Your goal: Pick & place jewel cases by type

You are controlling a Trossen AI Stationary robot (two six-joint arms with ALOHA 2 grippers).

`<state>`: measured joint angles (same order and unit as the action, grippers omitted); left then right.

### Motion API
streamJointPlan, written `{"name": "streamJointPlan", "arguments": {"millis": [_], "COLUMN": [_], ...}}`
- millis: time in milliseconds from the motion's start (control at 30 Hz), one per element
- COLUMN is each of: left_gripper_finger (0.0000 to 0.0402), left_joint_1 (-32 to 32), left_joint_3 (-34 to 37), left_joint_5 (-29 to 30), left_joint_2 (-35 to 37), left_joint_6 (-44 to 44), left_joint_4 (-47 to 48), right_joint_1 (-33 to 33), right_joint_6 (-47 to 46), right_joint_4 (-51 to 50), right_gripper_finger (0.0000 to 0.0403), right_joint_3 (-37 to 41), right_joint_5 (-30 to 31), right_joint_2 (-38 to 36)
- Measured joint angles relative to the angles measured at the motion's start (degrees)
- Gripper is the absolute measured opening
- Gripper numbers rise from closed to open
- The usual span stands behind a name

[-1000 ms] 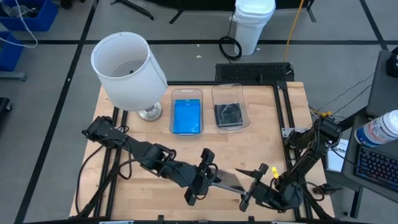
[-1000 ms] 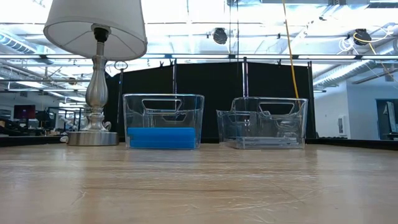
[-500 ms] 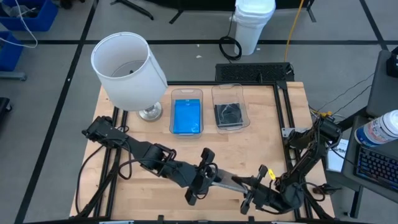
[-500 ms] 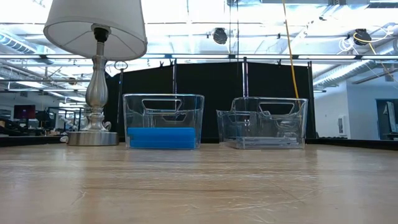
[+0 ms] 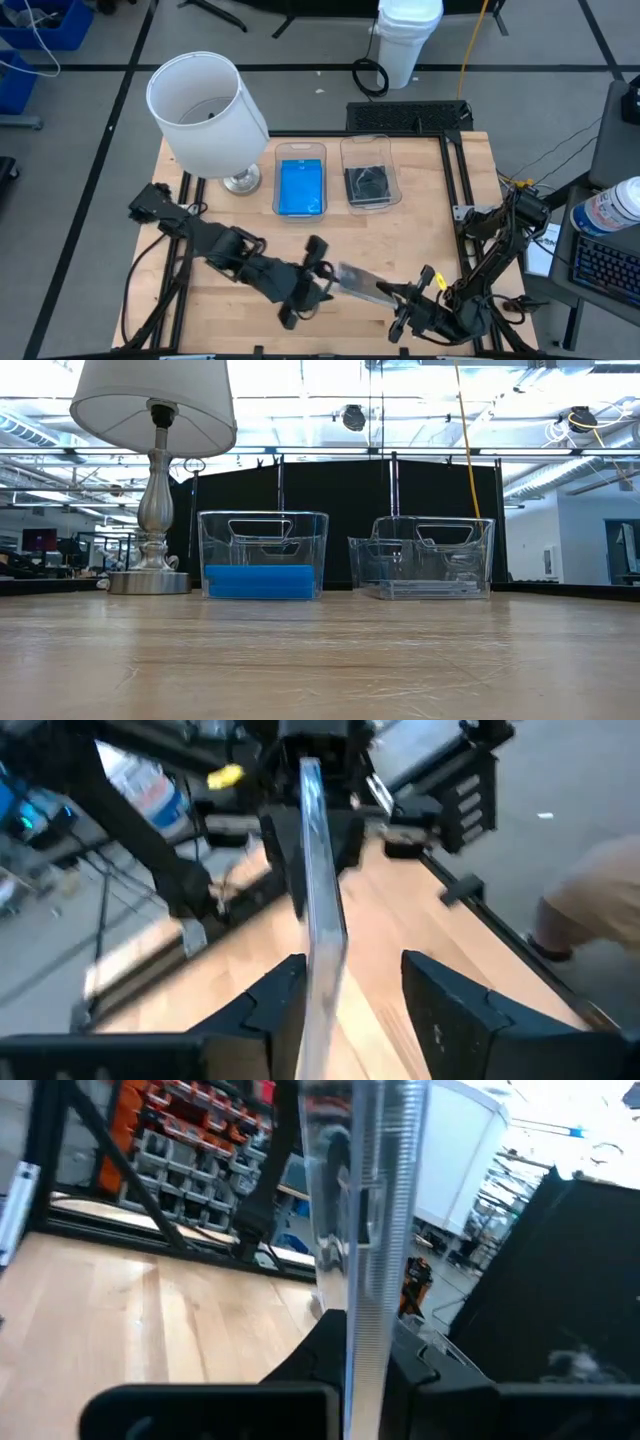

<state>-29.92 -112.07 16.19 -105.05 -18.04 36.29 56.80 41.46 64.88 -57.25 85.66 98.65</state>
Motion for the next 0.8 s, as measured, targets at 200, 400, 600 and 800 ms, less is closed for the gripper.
{"name": "streamJointPlan", "arguments": {"millis": [200,400,600,800], "left_gripper_finger": [0.0174,0.0070,0.0011,0.0007], "left_joint_1": [-3.17,-10.36,-14.78,-17.18], "left_joint_3": [-0.11,7.96,21.66,42.17], "left_joint_5": [-0.22,0.83,2.82,7.65], "left_joint_2": [4.08,4.81,15.19,36.60], "left_joint_6": [9.27,7.77,6.76,7.33], "left_joint_4": [21.01,26.54,12.98,-3.21], "right_joint_1": [0.98,0.84,-1.48,-3.59], "right_joint_6": [-0.23,-0.19,-0.25,0.31], "right_joint_4": [-0.42,-0.84,-8.23,-15.39], "right_gripper_finger": [0.0010,0.0011,0.0011,0.0011], "right_joint_3": [0.00,-0.11,-0.11,-0.12], "right_joint_5": [4.75,4.56,4.33,2.66], "right_joint_2": [-0.09,-1.93,-7.02,-13.11]}}
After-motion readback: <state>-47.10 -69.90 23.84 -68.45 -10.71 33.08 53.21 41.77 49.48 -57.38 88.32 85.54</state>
